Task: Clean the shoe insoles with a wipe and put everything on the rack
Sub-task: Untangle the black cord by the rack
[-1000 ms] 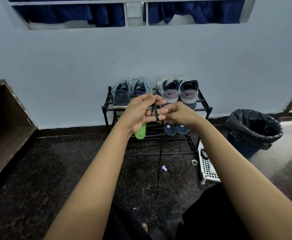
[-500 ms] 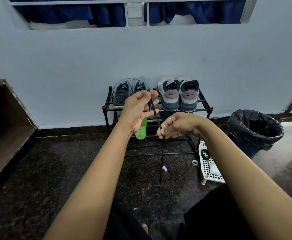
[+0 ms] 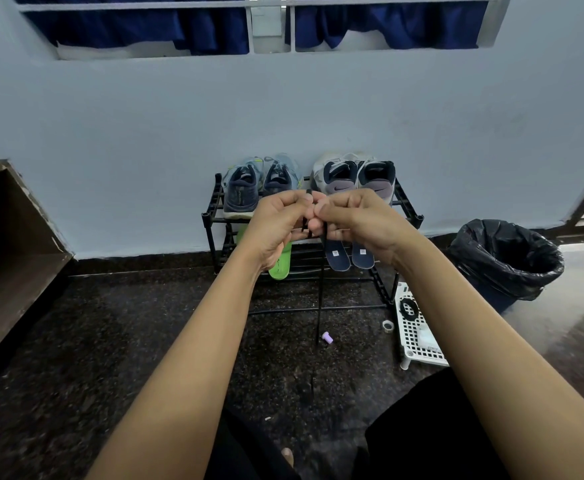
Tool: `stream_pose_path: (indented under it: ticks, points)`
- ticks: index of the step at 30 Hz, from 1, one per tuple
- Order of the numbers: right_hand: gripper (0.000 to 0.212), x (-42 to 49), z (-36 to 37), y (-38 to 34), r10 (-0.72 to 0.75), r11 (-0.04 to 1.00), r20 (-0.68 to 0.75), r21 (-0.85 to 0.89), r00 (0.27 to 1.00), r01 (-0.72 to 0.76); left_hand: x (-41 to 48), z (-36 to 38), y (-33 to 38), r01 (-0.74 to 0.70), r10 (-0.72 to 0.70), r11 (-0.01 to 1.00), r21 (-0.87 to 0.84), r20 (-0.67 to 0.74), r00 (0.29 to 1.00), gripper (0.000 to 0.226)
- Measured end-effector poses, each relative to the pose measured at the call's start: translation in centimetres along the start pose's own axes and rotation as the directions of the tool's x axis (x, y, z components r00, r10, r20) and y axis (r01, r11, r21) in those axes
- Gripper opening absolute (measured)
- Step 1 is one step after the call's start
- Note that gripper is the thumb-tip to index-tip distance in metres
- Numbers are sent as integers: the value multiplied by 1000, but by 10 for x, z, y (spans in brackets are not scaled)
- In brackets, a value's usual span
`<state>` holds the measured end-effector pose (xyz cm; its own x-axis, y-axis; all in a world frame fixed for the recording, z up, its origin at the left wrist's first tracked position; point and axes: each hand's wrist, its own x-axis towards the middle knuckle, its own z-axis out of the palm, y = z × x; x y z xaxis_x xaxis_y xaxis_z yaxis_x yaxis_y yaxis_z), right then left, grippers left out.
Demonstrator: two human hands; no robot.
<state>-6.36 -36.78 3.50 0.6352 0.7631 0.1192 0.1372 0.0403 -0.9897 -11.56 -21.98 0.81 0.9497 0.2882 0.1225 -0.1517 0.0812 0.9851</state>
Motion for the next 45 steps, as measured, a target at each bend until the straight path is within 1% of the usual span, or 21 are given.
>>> stream_pose_path:
  ticks: [3,7,10,15,20,22,24,26,29,31,33,35,36,38,41,43,45]
  points:
    - [14,4,0,-6,-59,998,-75,31,995,61,-1,3,0,24,-26,999,48,44,999,9]
    - [15,9,1,-15,-112,992,-161,45,981,120,-2,4,0,69,-72,996,53,70,995,16]
    - [16,14,-1,-20,-122,985,-239,88,963,147,-3,4,1,94,-98,995,42,111,989,15]
    - [15,20,-7,-27,-168,968,-328,122,930,218,-7,5,2,94,-113,989,110,175,978,15]
    - [14,26,-12,-23,-221,961,-389,71,894,268,-9,5,4,104,-122,990,96,214,969,18]
    - [15,30,-17,-14,-216,966,-411,39,886,254,-10,4,5,113,-124,992,59,239,963,18]
    - [19,32,-21,-3,-192,980,-422,-43,886,192,-11,3,6,124,-123,992,14,258,958,18]
    - [23,30,-27,9,-128,989,-401,-124,907,85,-12,2,7,125,-116,992,-17,265,957,18]
    - [31,28,-33,23,4,997,-277,-68,961,-24,-13,-1,9,126,-113,992,-33,257,960,18]
    - [33,27,-37,26,22,999,-187,-40,982,-30,-14,-2,10,129,-117,991,-30,251,961,18]
    - [32,25,-37,27,-8,1000,-58,-13,998,7,-14,-3,10,128,-116,991,-31,244,963,19]
    - [31,22,-35,28,-31,997,69,68,997,26,-15,-4,10,120,-109,992,-35,232,967,19]
    - [30,22,-34,28,-43,993,98,110,994,32,-15,-4,11,117,-106,992,-35,229,968,19]
    - [26,22,-31,28,-79,984,90,164,993,64,-15,-4,11,117,-105,992,-40,228,968,19]
    - [22,25,-25,33,-140,970,2,199,990,136,-15,-3,13,116,-98,991,-70,226,969,19]
    - [17,28,-21,37,-165,973,-67,150,984,173,-15,-2,14,109,-83,988,-108,223,971,19]
    - [20,29,-18,41,-181,982,-80,35,980,184,-14,-1,14,99,-63,982,-162,211,976,18]
